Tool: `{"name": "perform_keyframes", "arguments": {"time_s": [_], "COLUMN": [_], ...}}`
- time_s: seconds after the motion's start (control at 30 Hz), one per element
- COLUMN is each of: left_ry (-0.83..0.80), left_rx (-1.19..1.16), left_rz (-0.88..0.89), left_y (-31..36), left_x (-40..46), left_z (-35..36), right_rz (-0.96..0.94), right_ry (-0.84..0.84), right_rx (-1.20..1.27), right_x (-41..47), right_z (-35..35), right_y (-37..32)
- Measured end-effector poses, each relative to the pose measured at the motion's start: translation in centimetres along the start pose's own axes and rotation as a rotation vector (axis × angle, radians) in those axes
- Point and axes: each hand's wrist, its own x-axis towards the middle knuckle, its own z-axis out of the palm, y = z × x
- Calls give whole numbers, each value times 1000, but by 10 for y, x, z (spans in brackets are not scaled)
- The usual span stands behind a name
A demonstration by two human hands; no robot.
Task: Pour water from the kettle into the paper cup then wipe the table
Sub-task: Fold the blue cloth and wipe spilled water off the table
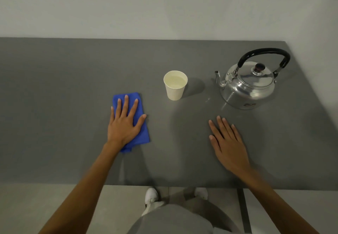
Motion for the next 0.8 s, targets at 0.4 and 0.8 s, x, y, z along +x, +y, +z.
{"name": "perform_keyframes", "arguments": {"time_s": [0.4,0.8], "left_ry": [-103,-130], "left_rx": [27,-38], "left_rz": [337,160], "left_y": [31,-18], "left_x": [-98,-140], "left_z": [18,-6], "right_rz": [9,-392], "right_ry": [-6,-227], "right_rx": [232,442], "right_x": [3,71], "right_z": [-10,-18], "right_y": [-10,-196]}}
